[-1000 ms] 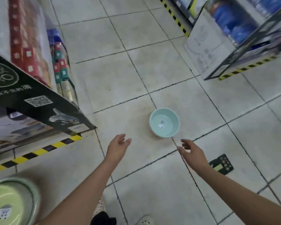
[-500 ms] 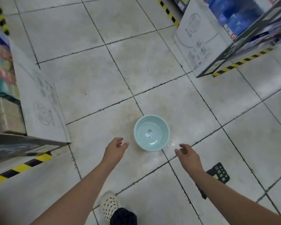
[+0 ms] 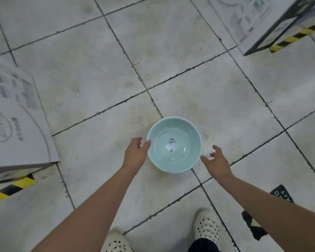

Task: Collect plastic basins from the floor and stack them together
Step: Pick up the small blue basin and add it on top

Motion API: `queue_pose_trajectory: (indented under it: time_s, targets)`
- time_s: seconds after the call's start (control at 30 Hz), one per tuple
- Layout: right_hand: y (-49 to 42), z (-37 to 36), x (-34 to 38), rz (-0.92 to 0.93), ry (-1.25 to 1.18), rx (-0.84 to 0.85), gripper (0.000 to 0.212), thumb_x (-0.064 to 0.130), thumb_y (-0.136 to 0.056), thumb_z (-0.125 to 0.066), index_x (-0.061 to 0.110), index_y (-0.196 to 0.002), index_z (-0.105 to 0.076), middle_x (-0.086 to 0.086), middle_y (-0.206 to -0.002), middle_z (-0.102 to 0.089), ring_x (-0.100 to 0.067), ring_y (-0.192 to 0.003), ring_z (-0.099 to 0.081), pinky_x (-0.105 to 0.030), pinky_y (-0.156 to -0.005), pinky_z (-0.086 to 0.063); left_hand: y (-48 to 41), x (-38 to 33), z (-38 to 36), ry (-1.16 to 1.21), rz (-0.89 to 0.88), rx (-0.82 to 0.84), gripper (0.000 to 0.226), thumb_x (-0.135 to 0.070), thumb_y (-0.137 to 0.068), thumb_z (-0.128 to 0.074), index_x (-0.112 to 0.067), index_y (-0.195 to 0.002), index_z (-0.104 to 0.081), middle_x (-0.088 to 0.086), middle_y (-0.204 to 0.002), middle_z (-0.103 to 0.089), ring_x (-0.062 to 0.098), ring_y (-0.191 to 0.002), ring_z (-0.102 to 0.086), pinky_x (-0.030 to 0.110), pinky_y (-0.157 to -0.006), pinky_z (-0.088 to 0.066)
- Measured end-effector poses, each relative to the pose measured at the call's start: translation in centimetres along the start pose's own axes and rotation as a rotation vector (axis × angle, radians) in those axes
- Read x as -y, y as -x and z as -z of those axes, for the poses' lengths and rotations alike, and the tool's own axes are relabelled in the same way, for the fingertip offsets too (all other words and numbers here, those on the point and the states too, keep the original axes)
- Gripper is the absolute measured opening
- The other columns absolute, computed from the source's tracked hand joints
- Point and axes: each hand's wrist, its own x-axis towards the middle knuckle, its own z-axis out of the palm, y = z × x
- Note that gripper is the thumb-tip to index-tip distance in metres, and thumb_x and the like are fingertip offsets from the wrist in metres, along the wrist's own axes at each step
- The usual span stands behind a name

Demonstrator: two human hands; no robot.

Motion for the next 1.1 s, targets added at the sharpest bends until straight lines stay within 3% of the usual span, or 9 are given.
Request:
queue_pose_trajectory:
  time_s: [0.23, 0.3, 0.4, 0.53, 0.7, 0.8, 0.97, 1.1]
  targets:
    - [-8.3, -4.6, -3.8, -0.08, 0.08, 0.098, 0.078, 0.043, -0.09, -0.062, 0.01, -0.15, -0.025, -0.017, -0.131, -0.059, -0.034, -0.123, -0.054, -0.034, -0.095, -0.042, -5.9, 5.9, -5.6, 0.026, 0.133, -0.053, 0.07, -0.047, -0.088, -0.063, -0.015, -0.144, -0.038, 0.012, -0.143, -0.048, 0.025, -0.127, -0.051, 0.029, -0.094, -0.038]
    - [-9.9, -5.8, -4.3, -0.101, -0.009, 0.079, 0.072, 0.035, -0.089, -0.064, 0.012, -0.148, -0.03, -0.015, -0.128, -0.06, -0.036, -0.116, -0.058, -0.041, -0.097, -0.048, -7.0, 7.3, -6.6, 0.018, 0.145, -0.031, 0.07, -0.041, -0.087, -0.066, -0.015, -0.145, -0.037, 0.011, -0.14, -0.05, 0.026, -0.123, -0.054, 0.032, -0.097, -0.041]
    - [-11.7, -7.5, -5.6, -0.119, -0.18, 0.047, 0.06, 0.015, -0.087, -0.062, 0.017, -0.143, -0.038, -0.014, -0.123, -0.06, -0.036, -0.106, -0.062, -0.052, -0.089, -0.054, -8.5, 8.9, -7.7, 0.005, 0.11, -0.024, 0.059, -0.023, -0.085, -0.068, -0.016, -0.138, -0.044, 0.007, -0.123, -0.063, 0.024, -0.103, -0.063, 0.04, -0.093, -0.053]
    - [-12.0, -7.8, -6.5, -0.105, -0.296, 0.072, 0.055, 0.003, -0.087, -0.053, 0.018, -0.138, -0.041, -0.014, -0.112, -0.06, -0.034, -0.098, -0.063, -0.049, -0.074, -0.06, -8.9, 9.8, -7.6, -0.018, 0.074, -0.012, 0.053, -0.008, -0.079, -0.063, -0.016, -0.13, -0.049, 0.001, -0.103, -0.064, 0.024, -0.092, -0.066, 0.047, -0.083, -0.058]
    - [-8.5, -5.4, -4.6, -0.035, -0.257, 0.081, 0.046, 0.008, -0.088, -0.057, 0.014, -0.131, -0.042, -0.005, -0.095, -0.058, -0.027, -0.086, -0.063, -0.038, -0.062, -0.056, -5.2, 8.0, -6.1, 0.017, 0.008, -0.086, 0.035, -0.011, -0.079, -0.063, -0.022, -0.11, -0.05, -0.003, -0.094, -0.063, 0.019, -0.086, -0.065, 0.045, -0.073, -0.059]
    - [-5.7, -3.0, -1.6, 0.052, -0.189, 0.078, 0.049, 0.01, -0.087, -0.059, 0.019, -0.131, -0.041, -0.002, -0.094, -0.058, -0.025, -0.085, -0.061, -0.034, -0.064, -0.051, -1.2, 5.7, -4.0, 0.087, -0.029, -0.137, 0.035, -0.006, -0.08, -0.06, -0.026, -0.107, -0.052, -0.004, -0.095, -0.064, 0.018, -0.087, -0.064, 0.043, -0.072, -0.059]
    - [1.1, 1.7, 5.7, 0.209, -0.159, 0.105, 0.055, 0.01, -0.086, -0.058, 0.023, -0.137, -0.042, 0.0, -0.105, -0.061, -0.02, -0.093, -0.061, -0.028, -0.068, -0.05, 6.2, 0.5, 1.6, 0.219, -0.055, -0.243, 0.033, -0.003, -0.082, -0.055, -0.03, -0.101, -0.061, 0.001, -0.092, -0.068, 0.02, -0.082, -0.065, 0.039, -0.068, -0.057]
    - [7.9, 5.2, 11.7, 0.361, -0.069, 0.134, 0.055, 0.009, -0.087, -0.055, 0.024, -0.138, -0.043, 0.0, -0.11, -0.061, -0.02, -0.096, -0.059, -0.024, -0.066, -0.045, 13.3, -4.0, 7.2, 0.274, -0.087, -0.307, 0.036, 0.0, -0.083, -0.055, -0.032, -0.095, -0.063, 0.006, -0.084, -0.065, 0.02, -0.068, -0.06, 0.027, -0.048, -0.055]
